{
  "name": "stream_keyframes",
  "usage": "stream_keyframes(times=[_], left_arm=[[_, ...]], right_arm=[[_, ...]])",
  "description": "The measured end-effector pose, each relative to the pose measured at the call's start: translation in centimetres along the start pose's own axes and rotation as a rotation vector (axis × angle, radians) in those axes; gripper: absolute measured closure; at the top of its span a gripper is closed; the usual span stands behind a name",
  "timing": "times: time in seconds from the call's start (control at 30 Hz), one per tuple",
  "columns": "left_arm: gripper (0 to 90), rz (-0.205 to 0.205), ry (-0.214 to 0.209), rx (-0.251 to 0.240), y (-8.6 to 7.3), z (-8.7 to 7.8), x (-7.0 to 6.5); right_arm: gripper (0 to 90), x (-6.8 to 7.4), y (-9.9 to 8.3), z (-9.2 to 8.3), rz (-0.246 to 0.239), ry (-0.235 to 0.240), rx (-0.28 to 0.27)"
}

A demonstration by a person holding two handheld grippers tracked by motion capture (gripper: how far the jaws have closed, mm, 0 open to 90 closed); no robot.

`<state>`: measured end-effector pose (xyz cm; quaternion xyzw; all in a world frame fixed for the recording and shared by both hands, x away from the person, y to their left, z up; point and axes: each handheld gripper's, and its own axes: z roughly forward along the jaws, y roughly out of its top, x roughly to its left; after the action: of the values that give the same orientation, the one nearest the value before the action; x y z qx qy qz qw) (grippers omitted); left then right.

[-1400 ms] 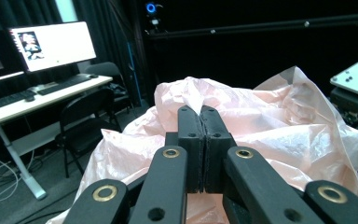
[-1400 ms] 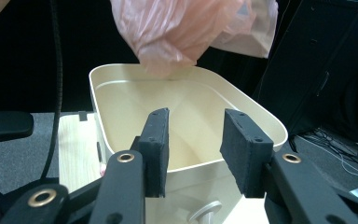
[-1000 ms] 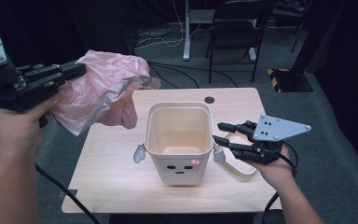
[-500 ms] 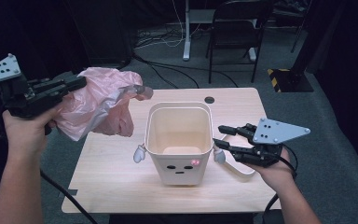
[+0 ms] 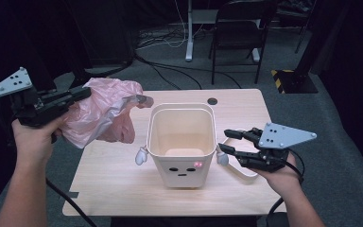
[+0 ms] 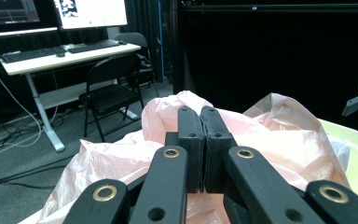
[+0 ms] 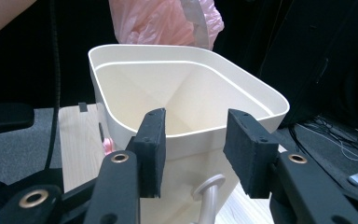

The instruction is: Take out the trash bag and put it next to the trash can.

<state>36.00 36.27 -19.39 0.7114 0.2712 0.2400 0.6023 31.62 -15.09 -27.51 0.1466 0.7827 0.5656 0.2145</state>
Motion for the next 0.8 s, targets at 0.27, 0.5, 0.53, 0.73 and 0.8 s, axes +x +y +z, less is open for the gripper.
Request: stream_keyframes(times=[0.27,0.5,0.53,0.73,0.8], left_arm=[[88.5,-0.008,0.007,0.020,-1.2,0.3,0.2],[88.5,-0.022,0.013,0.036,-2.4,0.6,0.6],[88.5,-0.023,0.014,0.036,-2.5,0.6,0.6],[88.4,-0.001,0.039,0.066,-3.4,1.0,0.5],[88.5,-0.001,0.040,0.074,-3.8,1.1,0.6]], right_arm=[[56.7,0.2,-0.2,0.0,-0.009,-0.015,0.015],[56.6,0.1,-0.8,-0.1,-0.002,-0.033,0.029],[56.6,0.0,-0.9,-0.1,-0.004,-0.037,0.030],[56.0,-0.2,-1.4,-0.3,0.001,-0.047,0.038],[56.0,-0.2,-1.5,-0.4,-0.001,-0.053,0.037]])
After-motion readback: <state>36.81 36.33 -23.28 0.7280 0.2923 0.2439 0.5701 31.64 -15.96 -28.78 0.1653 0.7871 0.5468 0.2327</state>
